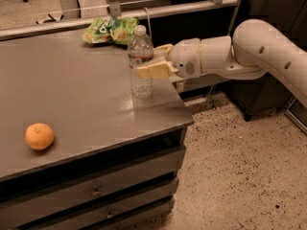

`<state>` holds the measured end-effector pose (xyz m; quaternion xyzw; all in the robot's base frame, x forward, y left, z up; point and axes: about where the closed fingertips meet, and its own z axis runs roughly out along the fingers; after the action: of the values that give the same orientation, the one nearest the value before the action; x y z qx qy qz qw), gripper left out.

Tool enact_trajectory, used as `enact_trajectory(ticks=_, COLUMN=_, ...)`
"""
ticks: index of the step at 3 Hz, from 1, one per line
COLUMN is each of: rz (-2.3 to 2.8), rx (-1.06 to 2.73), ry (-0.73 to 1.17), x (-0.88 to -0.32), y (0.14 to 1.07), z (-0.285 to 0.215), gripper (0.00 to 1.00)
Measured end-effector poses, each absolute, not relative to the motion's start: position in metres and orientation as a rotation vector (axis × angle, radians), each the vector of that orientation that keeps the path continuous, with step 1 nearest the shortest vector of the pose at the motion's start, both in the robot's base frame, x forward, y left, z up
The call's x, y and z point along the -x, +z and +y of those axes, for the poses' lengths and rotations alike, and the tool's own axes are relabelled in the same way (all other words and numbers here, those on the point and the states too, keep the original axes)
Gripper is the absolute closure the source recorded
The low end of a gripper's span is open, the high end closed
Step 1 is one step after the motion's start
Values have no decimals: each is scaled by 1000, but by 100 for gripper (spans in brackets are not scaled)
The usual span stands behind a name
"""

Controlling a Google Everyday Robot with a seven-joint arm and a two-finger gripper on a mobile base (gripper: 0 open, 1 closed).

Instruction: Move water bottle near orange

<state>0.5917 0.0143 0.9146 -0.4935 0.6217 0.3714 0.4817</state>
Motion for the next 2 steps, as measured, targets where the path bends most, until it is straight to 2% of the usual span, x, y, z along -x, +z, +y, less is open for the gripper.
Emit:
enact_trajectory(ticks=1, rz=1513, rx=1207, ry=908, x=-591, y=915, z=17, gripper=87)
enact_trajectory(ticks=2, rz=1511, rx=1211, ry=911, x=-590, y=915, z=19, gripper=100)
